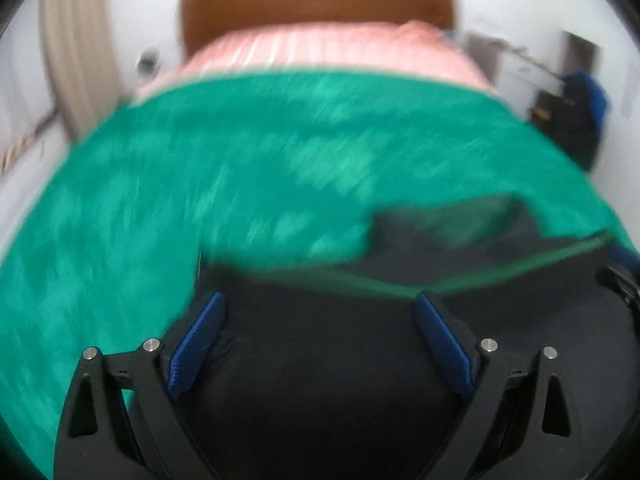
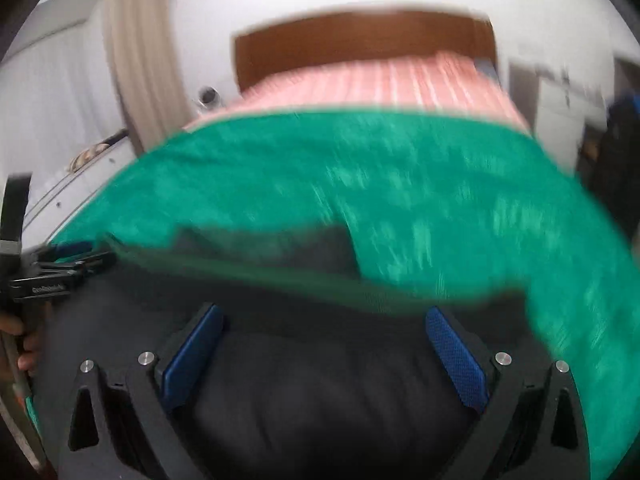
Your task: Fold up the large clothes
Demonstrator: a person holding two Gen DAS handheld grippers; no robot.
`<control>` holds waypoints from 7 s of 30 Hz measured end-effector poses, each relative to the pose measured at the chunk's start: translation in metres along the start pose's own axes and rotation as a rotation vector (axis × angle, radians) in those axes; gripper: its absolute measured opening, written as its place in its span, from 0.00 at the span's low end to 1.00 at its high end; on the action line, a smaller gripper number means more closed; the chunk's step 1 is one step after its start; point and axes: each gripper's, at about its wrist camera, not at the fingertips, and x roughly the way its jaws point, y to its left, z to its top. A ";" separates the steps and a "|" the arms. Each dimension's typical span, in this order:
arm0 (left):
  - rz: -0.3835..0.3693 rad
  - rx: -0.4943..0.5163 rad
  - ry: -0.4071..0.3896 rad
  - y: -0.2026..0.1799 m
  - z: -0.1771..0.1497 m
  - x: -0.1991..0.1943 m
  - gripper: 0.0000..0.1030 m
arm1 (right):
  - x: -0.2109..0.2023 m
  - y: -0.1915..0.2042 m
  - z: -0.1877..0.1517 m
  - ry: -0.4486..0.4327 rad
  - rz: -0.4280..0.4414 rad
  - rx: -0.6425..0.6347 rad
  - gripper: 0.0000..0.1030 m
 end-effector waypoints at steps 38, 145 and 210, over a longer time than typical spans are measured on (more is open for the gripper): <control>-0.097 -0.060 -0.052 0.024 -0.022 0.032 0.92 | 0.027 -0.044 -0.025 -0.053 0.212 0.214 0.97; -0.049 0.352 0.023 -0.121 -0.144 -0.067 0.99 | -0.165 -0.003 -0.190 -0.079 0.318 0.124 0.98; -0.439 0.374 0.033 -0.165 -0.188 -0.110 0.99 | -0.154 -0.116 -0.193 -0.141 0.408 0.725 0.98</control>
